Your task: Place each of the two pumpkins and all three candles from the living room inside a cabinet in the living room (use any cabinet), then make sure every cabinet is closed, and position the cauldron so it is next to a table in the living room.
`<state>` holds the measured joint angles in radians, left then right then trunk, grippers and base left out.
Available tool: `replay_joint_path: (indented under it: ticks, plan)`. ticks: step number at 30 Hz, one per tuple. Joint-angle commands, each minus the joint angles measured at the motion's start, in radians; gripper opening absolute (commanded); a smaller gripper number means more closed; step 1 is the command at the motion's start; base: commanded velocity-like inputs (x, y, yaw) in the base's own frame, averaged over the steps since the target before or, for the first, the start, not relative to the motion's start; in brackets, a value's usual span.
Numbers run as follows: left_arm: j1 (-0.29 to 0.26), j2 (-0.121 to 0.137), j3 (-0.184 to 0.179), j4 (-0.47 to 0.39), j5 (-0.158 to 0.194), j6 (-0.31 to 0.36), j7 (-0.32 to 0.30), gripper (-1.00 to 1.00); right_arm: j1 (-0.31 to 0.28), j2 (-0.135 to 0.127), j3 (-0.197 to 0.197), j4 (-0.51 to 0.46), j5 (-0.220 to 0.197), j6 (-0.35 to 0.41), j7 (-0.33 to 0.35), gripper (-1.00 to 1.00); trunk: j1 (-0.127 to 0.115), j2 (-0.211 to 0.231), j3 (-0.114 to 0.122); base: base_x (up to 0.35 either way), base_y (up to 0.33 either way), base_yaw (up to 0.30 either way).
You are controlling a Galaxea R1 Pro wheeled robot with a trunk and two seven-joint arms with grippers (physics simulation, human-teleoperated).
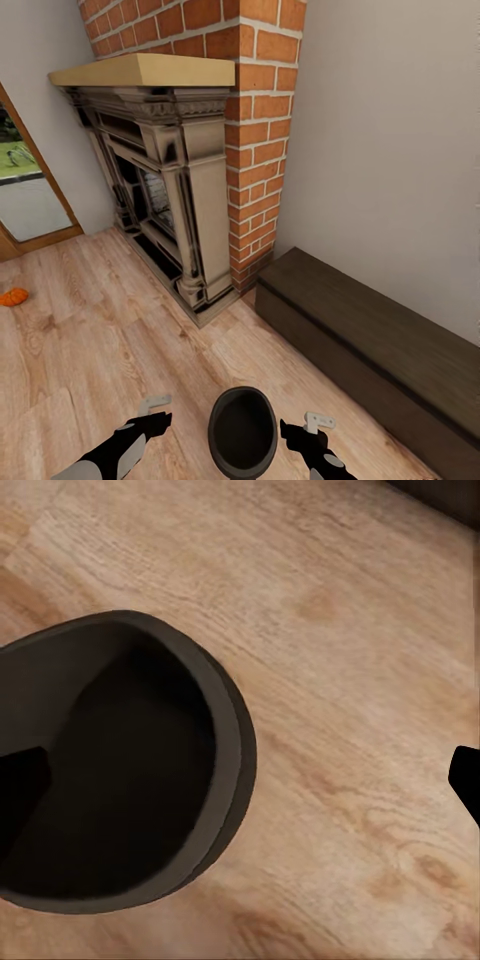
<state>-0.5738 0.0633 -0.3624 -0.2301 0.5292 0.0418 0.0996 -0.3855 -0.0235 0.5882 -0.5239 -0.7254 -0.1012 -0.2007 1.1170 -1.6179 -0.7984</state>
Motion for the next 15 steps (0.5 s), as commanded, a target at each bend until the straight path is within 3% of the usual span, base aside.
replay_joint_path:
  ticks: [1,5,9,15]
  plan:
    - [0.0,0.001,-0.009,-0.003,0.008,0.004,0.006,1.0,-0.001,-0.001,0.009,-0.001,-0.01,-0.005,-0.006,1.0,0.0,0.0,-0.001,0.072,0.039,-0.112]
    - [0.0,0.0,-0.009,-0.003,0.008,0.004,0.006,1.0,-0.001,-0.001,0.009,-0.001,-0.01,-0.005,-0.006,1.0,0.0,0.0,0.0,0.067,-0.017,-0.033]
    - [0.0,0.0,-0.011,-0.002,0.007,0.004,0.004,1.0,-0.001,-0.001,0.009,-0.001,-0.01,-0.005,-0.006,1.0,0.0,0.0,0.0,0.244,-0.008,-0.006]
    - [0.001,-0.004,-0.061,-0.002,0.007,0.005,0.004,1.0,-0.001,0.0,0.009,-0.001,-0.006,-0.006,-0.006,1.0,0.0,0.0,0.0,0.121,-0.001,-0.001]
